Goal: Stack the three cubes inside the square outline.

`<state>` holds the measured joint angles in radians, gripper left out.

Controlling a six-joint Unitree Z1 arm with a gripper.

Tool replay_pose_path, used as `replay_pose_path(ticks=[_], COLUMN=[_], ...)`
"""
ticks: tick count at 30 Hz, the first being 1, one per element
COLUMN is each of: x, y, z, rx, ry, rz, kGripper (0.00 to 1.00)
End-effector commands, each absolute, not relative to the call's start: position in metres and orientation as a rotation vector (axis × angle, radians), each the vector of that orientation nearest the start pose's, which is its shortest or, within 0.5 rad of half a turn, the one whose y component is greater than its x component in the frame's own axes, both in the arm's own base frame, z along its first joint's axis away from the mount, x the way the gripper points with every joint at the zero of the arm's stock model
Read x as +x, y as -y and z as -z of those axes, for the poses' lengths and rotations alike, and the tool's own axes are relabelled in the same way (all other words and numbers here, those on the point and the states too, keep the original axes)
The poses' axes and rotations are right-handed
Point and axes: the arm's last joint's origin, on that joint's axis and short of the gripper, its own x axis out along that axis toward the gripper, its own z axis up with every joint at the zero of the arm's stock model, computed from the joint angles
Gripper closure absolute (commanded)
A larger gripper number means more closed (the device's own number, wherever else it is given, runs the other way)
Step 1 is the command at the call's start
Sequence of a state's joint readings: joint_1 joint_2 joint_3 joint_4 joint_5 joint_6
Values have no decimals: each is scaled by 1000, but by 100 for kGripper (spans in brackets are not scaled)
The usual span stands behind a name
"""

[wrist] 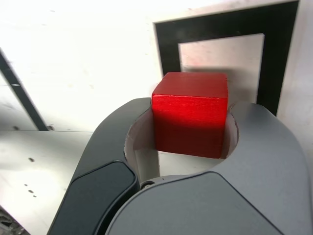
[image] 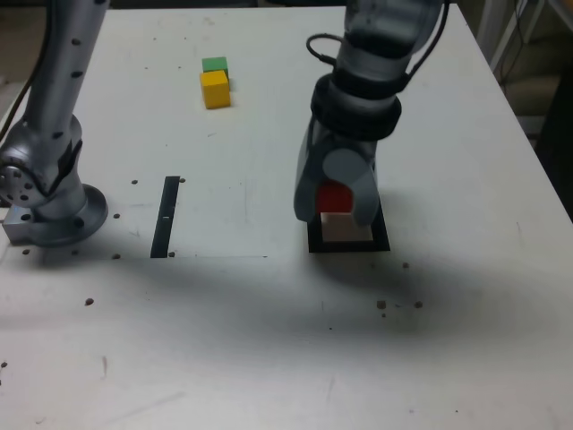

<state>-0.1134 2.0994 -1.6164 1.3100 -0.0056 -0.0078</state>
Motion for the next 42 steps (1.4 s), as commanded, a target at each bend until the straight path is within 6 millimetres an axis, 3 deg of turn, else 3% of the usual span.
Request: replay_pose_path(ticks=[1, 14, 16, 21, 23, 35, 42], x=[371, 381, 382, 381, 381, 362, 339], y=[44, 45, 45, 43, 42, 35, 16], z=[-234, -214, -212, -209, -210, -237, -261], rx=[92, 99, 99, 95, 93, 124, 129], ry=[-1791, -1787, -1786, -1786, -1786, -1750, -1729], rz=[82, 83, 82, 77, 75, 19, -57], kGripper=[65, 64, 53, 7, 1, 0, 0])
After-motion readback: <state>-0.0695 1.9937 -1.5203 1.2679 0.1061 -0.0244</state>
